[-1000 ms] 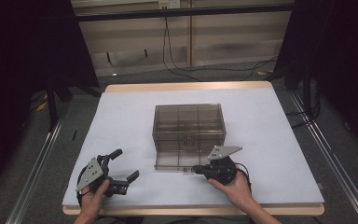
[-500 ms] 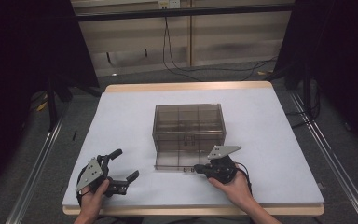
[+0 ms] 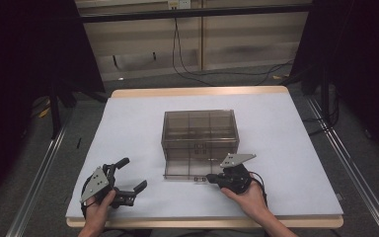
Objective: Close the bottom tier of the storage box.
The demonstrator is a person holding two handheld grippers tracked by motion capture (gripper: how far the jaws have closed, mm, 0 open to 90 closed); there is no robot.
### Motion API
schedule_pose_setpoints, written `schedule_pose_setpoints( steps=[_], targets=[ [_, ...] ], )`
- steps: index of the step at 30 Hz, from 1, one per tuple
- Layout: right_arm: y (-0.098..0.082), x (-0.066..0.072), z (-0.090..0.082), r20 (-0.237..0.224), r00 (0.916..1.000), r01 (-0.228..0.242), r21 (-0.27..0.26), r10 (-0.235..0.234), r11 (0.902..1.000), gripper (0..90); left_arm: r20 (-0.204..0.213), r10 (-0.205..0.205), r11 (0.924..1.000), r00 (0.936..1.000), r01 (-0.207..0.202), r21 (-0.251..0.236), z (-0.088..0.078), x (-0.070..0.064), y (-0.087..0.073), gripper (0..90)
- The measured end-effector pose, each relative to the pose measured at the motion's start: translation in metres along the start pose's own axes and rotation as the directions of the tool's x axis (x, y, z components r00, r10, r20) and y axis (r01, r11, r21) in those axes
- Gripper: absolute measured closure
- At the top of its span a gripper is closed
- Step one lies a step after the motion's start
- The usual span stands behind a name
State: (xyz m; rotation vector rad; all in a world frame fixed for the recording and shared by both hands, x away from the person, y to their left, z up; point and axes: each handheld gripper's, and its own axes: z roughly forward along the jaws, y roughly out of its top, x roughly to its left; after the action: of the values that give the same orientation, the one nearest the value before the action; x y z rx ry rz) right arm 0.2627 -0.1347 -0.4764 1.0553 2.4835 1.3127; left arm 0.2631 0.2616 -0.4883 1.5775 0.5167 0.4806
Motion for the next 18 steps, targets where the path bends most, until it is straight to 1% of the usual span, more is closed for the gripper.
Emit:
schedule_pose_setpoints(
  steps=[1, 2, 5, 6, 7, 8, 9, 10, 11, 13, 14, 15, 18],
  targets=[
    [-0.0001, -0.0010, -0.0001, 0.002, 1.0000, 0.001, -0.002, -0.001, 1.0000, 90.0, -0.001, -0.003, 1.0000, 1.0000, 0.003, -0.003, 0.0001, -0.0002, -0.0001, 0.5],
    [-0.0002, -0.0014, -0.0004, 0.002, 1.0000, -0.004, -0.002, 0.004, 1.0000, 90.0, 0.003, 0.011, 0.9999, 0.9999, -0.011, 0.007, -0.0005, 0.0008, 0.0001, 0.5],
    [-0.0005, -0.0016, -0.0010, 0.005, 1.0000, 0.000, -0.001, 0.000, 1.0000, 90.0, 0.000, 0.003, 1.0000, 1.0000, -0.003, 0.002, -0.0002, 0.0002, 0.0000, 0.5],
    [-0.0006, -0.0019, -0.0013, 0.003, 1.0000, -0.002, -0.002, 0.002, 1.0000, 90.0, 0.002, 0.009, 1.0000, 1.0000, -0.009, 0.005, -0.0005, 0.0005, 0.0001, 0.5],
    [-0.0006, -0.0019, -0.0015, 0.003, 1.0000, -0.004, -0.001, 0.004, 1.0000, 90.0, -0.001, -0.004, 1.0000, 1.0000, 0.004, -0.004, 0.0002, -0.0003, -0.0001, 0.5],
    [-0.0007, -0.0019, -0.0016, 0.003, 1.0000, -0.004, -0.001, 0.004, 1.0000, 90.0, 0.002, 0.011, 0.9999, 0.9999, -0.011, 0.006, -0.0006, 0.0006, 0.0001, 0.5],
    [-0.0007, -0.0020, -0.0017, 0.003, 1.0000, -0.005, -0.001, 0.005, 1.0000, 90.0, 0.000, 0.000, 1.0000, 1.0000, 0.000, -0.002, -0.0001, -0.0001, -0.0001, 0.5],
    [-0.0008, -0.0020, -0.0018, 0.003, 1.0000, -0.005, -0.002, 0.005, 1.0000, 90.0, 0.000, 0.000, 1.0000, 1.0000, 0.000, -0.005, 0.0001, 0.0000, 0.0000, 0.5],
    [-0.0008, -0.0020, -0.0019, 0.004, 1.0000, -0.005, -0.002, 0.005, 1.0000, 90.0, 0.003, 0.013, 0.9999, 0.9999, -0.013, 0.004, -0.0006, 0.0008, 0.0001, 0.5],
    [-0.0007, -0.0022, -0.0022, 0.004, 1.0000, -0.006, -0.003, 0.006, 1.0000, 90.0, 0.003, 0.012, 0.9999, 0.9999, -0.012, 0.004, -0.0006, 0.0008, 0.0001, 0.5],
    [-0.0006, -0.0026, -0.0025, 0.003, 1.0000, -0.006, -0.002, 0.006, 1.0000, 90.0, 0.001, 0.003, 1.0000, 1.0000, -0.003, -0.003, 0.0000, 0.0002, 0.0000, 0.5],
    [-0.0007, -0.0029, -0.0029, 0.002, 1.0000, -0.006, -0.003, 0.006, 1.0000, 90.0, 0.003, 0.013, 0.9999, 0.9999, -0.013, 0.005, -0.0006, 0.0008, 0.0001, 0.5],
    [-0.0010, -0.0033, -0.0042, 0.009, 0.9999, -0.010, -0.004, 0.010, 0.9999, 90.0, 0.003, 0.012, 0.9999, 0.9999, -0.012, 0.004, -0.0006, 0.0008, 0.0001, 0.5]
  ],
)
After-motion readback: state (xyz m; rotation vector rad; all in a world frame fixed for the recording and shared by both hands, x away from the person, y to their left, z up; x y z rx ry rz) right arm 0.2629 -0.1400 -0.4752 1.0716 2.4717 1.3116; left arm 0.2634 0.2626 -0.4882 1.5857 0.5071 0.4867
